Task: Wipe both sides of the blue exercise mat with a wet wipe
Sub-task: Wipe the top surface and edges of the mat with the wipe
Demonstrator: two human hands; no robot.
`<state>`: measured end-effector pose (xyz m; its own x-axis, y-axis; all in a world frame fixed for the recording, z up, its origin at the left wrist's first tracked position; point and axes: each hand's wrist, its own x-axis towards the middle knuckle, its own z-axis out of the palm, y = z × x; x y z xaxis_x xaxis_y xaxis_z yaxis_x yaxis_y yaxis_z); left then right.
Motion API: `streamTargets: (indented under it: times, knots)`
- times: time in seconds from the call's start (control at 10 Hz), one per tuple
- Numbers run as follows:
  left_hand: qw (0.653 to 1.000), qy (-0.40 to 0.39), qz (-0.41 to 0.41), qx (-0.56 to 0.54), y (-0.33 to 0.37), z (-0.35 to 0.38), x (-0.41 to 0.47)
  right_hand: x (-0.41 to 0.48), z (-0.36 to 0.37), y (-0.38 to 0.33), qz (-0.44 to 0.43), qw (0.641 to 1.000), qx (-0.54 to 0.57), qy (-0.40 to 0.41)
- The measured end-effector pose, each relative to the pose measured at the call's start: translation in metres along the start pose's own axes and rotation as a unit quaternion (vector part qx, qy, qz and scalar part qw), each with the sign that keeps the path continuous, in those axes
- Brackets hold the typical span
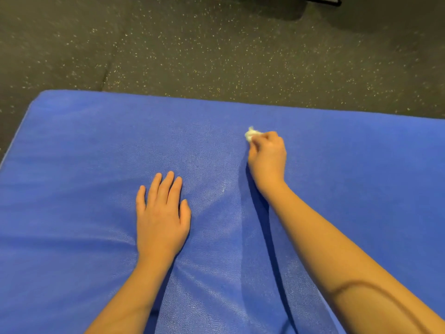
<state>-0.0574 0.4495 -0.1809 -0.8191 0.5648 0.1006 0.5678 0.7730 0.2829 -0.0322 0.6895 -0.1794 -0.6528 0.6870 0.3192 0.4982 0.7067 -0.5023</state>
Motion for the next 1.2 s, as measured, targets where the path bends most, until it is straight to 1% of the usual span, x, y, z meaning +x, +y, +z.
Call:
streamTargets:
  times: [0.1,0.2,0.3,0.4,0.5,0.6,0.7,0.8,0.9,1.0,1.1,1.2]
  knots:
    - [1.000,0.000,-0.002,0.001,0.001,-0.001,-0.001,-0.020,-0.011,-0.002,-0.193,0.974,0.033,-0.111]
    - [1.000,0.002,-0.001,0.002,0.002,-0.002,0.000,0.010,-0.017,0.022,-0.165,0.982,-0.009,-0.096]
    - [1.000,0.005,-0.001,0.004,0.000,-0.001,0.000,0.044,-0.005,0.029,0.067,0.995,-0.056,-0.038]
    - [1.000,0.006,-0.002,0.003,0.000,-0.001,-0.001,0.038,0.010,0.003,0.063,0.996,-0.012,-0.055]
    - [1.000,0.007,-0.001,0.002,0.000,-0.001,-0.001,0.019,0.006,-0.006,-0.152,0.982,0.054,-0.101]
    - [1.000,0.006,-0.002,0.004,0.000,0.000,0.000,0.047,-0.001,0.009,-0.040,0.995,0.049,-0.073]
    - [1.000,0.003,-0.004,0.005,0.000,0.000,-0.001,0.073,0.013,0.015,0.188,0.981,-0.018,-0.053]
    - [1.000,0.000,-0.005,0.006,0.001,0.000,-0.001,0.072,0.023,-0.025,0.067,0.993,-0.010,-0.100]
    - [1.000,-0.004,-0.007,0.008,0.001,-0.001,-0.002,0.060,0.030,-0.037,-0.128,0.973,0.003,-0.191]
    - [1.000,-0.007,-0.007,0.012,0.002,-0.001,-0.001,0.083,0.034,-0.026,-0.050,0.987,-0.052,-0.143]
    - [1.000,-0.008,-0.006,0.017,0.002,-0.001,-0.001,0.089,0.046,-0.040,0.052,0.988,-0.080,-0.118]
    - [1.000,-0.006,-0.006,0.018,0.001,0.000,-0.001,0.076,0.057,-0.078,-0.125,0.964,-0.023,-0.232]
